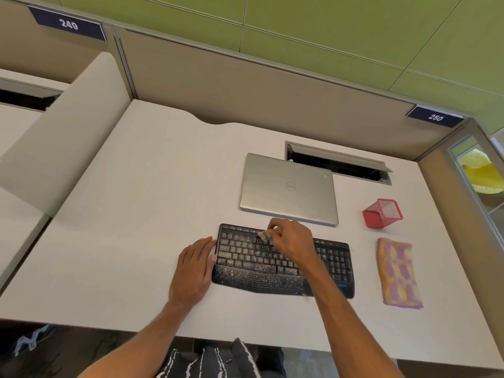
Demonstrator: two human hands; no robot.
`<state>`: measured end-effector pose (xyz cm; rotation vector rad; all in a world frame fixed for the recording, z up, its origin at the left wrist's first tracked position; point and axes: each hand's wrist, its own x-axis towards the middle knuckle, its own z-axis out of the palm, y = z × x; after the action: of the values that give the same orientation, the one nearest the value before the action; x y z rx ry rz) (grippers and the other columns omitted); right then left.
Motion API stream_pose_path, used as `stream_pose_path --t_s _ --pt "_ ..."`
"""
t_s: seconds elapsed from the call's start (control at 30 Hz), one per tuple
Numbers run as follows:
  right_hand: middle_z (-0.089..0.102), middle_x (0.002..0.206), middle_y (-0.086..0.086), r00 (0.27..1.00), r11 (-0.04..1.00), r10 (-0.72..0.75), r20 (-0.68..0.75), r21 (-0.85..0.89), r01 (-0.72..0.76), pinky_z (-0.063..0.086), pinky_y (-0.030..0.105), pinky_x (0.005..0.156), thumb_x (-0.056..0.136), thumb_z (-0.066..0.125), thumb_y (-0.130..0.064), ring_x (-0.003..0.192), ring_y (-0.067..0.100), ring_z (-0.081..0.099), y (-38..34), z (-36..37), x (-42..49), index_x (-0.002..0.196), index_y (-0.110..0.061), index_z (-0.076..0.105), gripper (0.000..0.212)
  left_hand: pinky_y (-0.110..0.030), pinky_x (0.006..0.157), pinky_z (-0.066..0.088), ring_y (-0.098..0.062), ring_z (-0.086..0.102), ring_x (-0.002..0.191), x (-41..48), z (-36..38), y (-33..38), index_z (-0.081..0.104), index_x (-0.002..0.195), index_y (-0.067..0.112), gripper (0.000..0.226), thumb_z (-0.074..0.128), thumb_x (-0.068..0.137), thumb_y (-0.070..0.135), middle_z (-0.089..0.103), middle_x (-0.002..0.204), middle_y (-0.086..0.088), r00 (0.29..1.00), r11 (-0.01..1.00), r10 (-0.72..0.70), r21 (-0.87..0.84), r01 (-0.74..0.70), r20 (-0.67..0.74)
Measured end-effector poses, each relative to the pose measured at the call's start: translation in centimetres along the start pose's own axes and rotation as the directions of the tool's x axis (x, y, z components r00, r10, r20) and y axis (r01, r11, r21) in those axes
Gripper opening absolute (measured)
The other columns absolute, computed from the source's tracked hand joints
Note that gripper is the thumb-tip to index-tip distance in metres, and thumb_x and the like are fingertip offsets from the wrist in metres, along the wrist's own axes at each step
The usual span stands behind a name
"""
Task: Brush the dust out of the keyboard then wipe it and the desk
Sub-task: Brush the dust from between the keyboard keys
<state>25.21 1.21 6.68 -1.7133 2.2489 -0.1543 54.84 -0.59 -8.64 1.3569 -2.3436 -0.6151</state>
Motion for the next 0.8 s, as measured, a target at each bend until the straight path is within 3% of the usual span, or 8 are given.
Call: stream_pose_path --t_s 0.1,0.33,0.5,0.67,0.8 --pt "0.073 0.085 -0.014 0.992 0.986 -0.112 0.065 -0.12 0.119 0.044 0.022 0.064 0.107 0.055 -0.038 0.064 0.003 0.057 1.2 -0.4 -0.2 0.109 -0.034 0.071 0.016 -0.042 0.132 0.027 -0.012 0.036 0.157 0.0 0.0 0.0 0.046 0.164 0.026 0.05 0.026 0.12 0.039 0.046 0.166 0.009 1.0 1.0 -0.001 0.0 0.001 -0.002" --pt "0.076 0.098 -0.014 0.966 0.962 -0.225 0.131 -0.125 0.241 0.057 0.031 0.086 0.107 0.055 -0.035 0.079 0.005 0.063 -0.2 1.0 0.5 0.114 -0.032 0.07 0.016 -0.041 0.132 0.026 -0.011 0.036 0.157 0.1 0.0 0.0 0.046 0.163 0.027 0.05 0.025 0.12 0.04 0.046 0.165 0.009 1.0 1.0 0.004 -0.006 -0.004 -0.003" --pt "0.075 0.094 -0.012 0.954 0.955 -0.264 0.142 -0.099 0.279 0.056 0.03 0.085 0.106 0.057 -0.036 0.075 0.004 0.06 -1.6 1.3 1.1 0.112 -0.029 0.07 0.017 -0.04 0.131 0.027 -0.011 0.039 0.155 0.0 -0.1 0.0 0.049 0.162 0.026 0.05 0.026 0.119 0.039 0.048 0.164 0.009 1.0 1.0 0.007 -0.001 -0.007 -0.017" --pt "0.076 0.096 -0.015 0.951 0.953 -0.288 0.11 -0.068 0.296 0.045 0.023 0.076 0.107 0.055 -0.039 0.07 -0.001 0.053 -2.9 1.3 1.1 0.115 -0.032 0.069 0.018 -0.041 0.131 0.03 -0.013 0.041 0.154 0.0 -0.2 0.2 0.05 0.161 0.025 0.049 0.027 0.12 0.038 0.05 0.163 0.006 1.0 1.0 0.016 -0.007 -0.016 -0.027" --pt "0.073 0.089 -0.017 0.976 0.972 -0.207 0.073 -0.1 0.214 0.052 0.025 0.076 0.106 0.056 -0.041 0.061 -0.006 0.048 -1.2 0.3 0.8 0.112 -0.033 0.07 0.018 -0.04 0.131 0.029 -0.013 0.041 0.154 0.0 -0.2 0.1 0.05 0.161 0.024 0.049 0.027 0.12 0.038 0.05 0.163 0.007 0.999 1.0 0.017 -0.01 -0.017 -0.028"
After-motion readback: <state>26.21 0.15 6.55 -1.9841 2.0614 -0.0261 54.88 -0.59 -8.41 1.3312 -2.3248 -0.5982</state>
